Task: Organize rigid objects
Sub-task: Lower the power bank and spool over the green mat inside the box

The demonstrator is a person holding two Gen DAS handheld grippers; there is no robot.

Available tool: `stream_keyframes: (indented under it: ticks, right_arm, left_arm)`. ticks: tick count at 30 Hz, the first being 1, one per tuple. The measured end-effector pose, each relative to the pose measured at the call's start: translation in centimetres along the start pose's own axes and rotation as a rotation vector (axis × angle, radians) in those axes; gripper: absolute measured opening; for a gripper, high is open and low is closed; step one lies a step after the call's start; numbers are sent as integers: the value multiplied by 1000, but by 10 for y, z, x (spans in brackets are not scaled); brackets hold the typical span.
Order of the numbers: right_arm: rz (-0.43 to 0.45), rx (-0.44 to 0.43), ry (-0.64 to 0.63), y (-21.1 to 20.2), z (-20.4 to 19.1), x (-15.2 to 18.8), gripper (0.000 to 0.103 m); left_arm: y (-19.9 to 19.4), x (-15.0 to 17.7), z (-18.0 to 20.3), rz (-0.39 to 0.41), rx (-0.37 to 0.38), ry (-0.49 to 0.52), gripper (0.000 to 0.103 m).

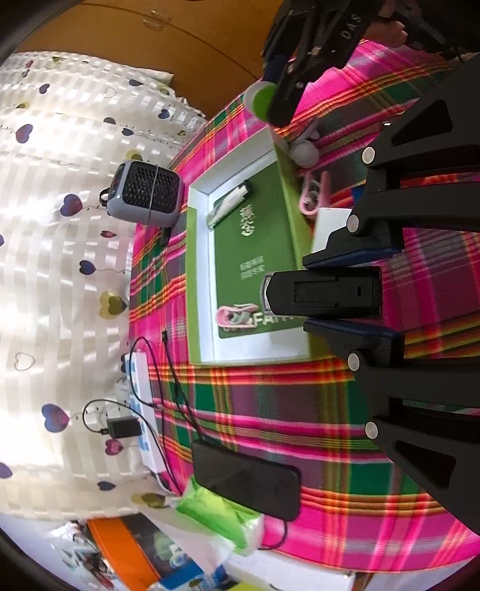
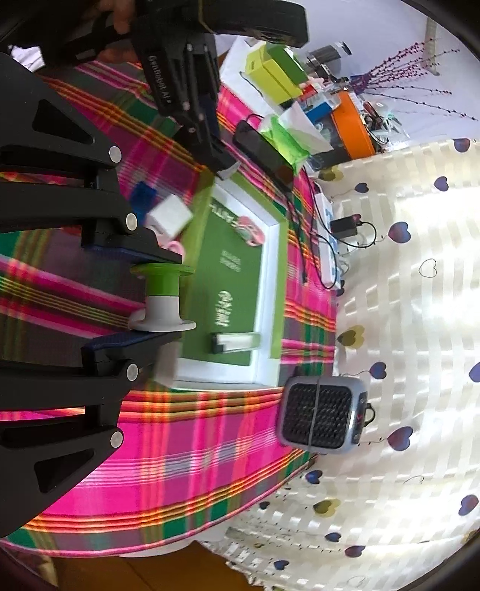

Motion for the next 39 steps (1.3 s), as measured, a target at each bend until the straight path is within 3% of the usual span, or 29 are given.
stream_keyframes:
  ticks: [15,24,39]
  right_arm:
    - [-34,-41,-48,66,11,-52,33]
    - [-105,-56,-60,112,14,-57,33]
    - [-146,-45,-87,138,10,-58,33]
  left_arm:
    - [42,-26,1,-32,12,-2,26]
    - [62,-23,-2,-66,4,-2,26]
    - [74,-23,-5,-82,5,-7,26]
Point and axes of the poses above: each gripper's, at about its wrist camera, not at the fingertips, and y roughly the way its jaws point, z to its right, x to its underside, the point moved 10 cm from there along y, roughly the way its jaws point, and after that the axes turned 6 degrees about -y, right-handed, at the moved point
